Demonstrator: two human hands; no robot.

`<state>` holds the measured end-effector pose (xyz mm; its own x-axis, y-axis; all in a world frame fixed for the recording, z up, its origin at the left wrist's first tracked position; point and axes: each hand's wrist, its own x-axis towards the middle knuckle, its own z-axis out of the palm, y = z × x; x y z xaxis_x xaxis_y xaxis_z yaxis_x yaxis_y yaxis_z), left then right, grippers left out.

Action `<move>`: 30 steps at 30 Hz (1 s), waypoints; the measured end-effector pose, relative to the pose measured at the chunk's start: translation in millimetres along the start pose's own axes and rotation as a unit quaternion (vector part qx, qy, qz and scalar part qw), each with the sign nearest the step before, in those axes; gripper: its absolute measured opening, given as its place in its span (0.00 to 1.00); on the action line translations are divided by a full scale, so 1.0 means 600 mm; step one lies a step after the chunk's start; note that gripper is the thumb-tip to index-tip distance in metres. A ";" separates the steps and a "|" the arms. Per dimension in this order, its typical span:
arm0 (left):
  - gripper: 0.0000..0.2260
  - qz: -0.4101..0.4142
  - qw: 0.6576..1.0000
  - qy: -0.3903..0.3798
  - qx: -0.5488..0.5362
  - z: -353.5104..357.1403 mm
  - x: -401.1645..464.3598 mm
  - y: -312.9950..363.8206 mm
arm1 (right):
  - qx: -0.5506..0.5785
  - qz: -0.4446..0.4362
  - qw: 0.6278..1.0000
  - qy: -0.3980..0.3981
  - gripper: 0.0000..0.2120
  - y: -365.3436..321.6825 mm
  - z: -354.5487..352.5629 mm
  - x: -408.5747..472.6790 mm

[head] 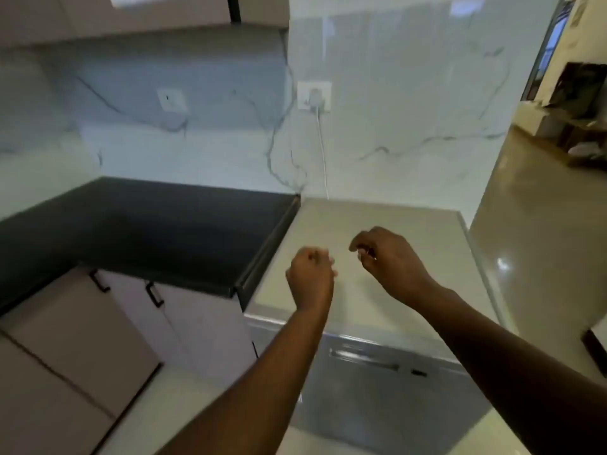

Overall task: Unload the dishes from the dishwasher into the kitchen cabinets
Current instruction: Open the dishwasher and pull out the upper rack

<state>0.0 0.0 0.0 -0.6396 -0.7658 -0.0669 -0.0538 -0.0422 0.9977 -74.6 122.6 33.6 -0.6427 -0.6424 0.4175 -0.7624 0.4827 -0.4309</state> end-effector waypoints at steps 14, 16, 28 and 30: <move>0.08 -0.331 0.911 0.118 -0.218 0.107 -0.030 -0.386 | -0.022 0.019 0.991 -0.129 0.12 0.250 0.232 -0.136; 0.12 -0.305 0.897 0.116 -0.298 0.119 -0.040 -0.394 | -0.022 0.030 0.995 -0.096 0.11 0.255 0.237 -0.137; 0.15 -0.165 0.918 -0.037 -0.358 0.118 -0.050 -0.429 | -0.063 0.030 0.989 -0.132 0.19 0.239 0.230 -0.132; 0.16 -0.156 0.934 -0.017 -0.321 0.124 -0.053 -0.419 | -0.065 0.040 0.988 -0.133 0.17 0.235 0.233 -0.134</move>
<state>-22.9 82.8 -249.4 -0.6947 -0.6315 -0.3445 0.2218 -0.6436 0.7325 -120.0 158.8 -172.5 -0.6716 -0.7248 0.1534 -0.7247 0.5997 -0.3394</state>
